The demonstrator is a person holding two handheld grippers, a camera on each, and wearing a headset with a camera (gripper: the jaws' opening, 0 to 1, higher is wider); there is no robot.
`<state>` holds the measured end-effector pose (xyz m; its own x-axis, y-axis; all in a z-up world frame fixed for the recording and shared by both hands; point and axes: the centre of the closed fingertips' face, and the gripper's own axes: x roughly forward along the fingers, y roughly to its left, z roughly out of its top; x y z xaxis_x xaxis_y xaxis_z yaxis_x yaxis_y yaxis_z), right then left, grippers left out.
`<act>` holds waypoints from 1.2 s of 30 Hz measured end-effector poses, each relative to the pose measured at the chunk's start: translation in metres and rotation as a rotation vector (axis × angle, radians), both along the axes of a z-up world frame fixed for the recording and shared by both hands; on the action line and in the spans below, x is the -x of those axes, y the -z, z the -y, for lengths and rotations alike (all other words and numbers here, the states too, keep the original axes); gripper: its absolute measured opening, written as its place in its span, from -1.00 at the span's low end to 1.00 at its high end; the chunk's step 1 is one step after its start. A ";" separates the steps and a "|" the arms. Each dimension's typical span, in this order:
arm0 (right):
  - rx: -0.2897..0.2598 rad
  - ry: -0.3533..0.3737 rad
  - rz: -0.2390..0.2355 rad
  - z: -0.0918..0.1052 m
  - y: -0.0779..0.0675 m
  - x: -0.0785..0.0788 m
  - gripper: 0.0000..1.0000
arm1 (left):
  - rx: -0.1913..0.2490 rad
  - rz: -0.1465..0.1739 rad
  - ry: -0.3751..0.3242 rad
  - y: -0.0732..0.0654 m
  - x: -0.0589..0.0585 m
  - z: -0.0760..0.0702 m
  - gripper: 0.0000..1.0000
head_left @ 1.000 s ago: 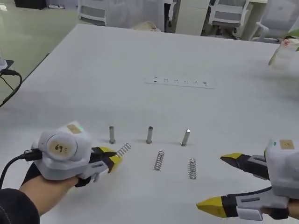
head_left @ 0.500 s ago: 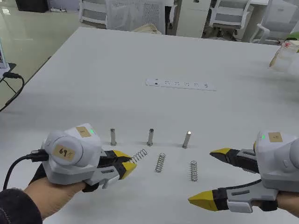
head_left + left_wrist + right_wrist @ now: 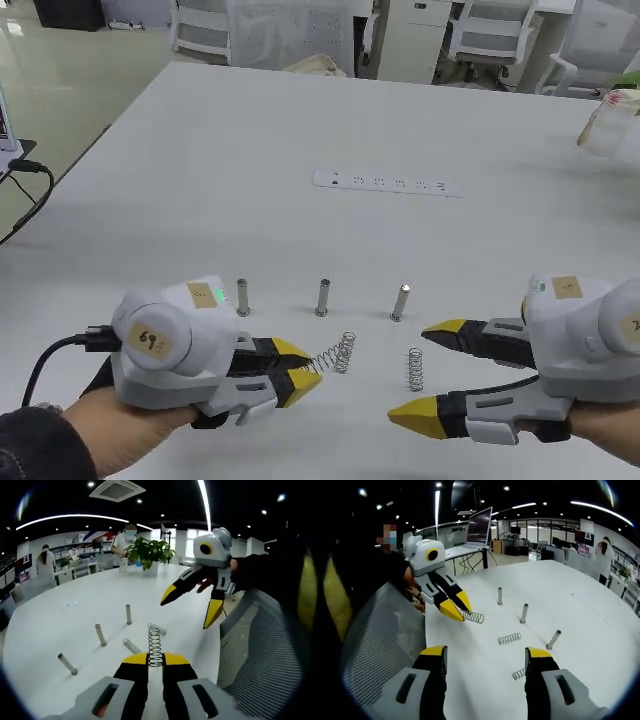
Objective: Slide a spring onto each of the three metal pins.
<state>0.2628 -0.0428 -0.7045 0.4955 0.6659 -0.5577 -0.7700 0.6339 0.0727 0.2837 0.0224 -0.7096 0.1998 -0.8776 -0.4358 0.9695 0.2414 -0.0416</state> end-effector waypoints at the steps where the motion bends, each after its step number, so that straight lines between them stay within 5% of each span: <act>1: -0.001 -0.009 0.001 -0.003 0.000 0.000 0.21 | -0.001 -0.002 0.011 0.000 0.002 0.001 -0.96; 19: -0.023 -0.103 0.005 -0.027 -0.003 0.002 -0.33 | 0.014 -0.003 0.087 -0.003 0.016 0.009 -0.96; 36: -0.064 -0.144 -0.032 -0.036 0.006 -0.007 -0.60 | 0.007 -0.006 0.111 0.002 0.019 0.012 -0.96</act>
<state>0.2694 -0.0069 -0.7102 0.3751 0.7634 -0.5259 -0.8489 0.5107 0.1359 0.2647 0.0108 -0.7121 0.0987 -0.8970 -0.4309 0.9900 0.1325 -0.0491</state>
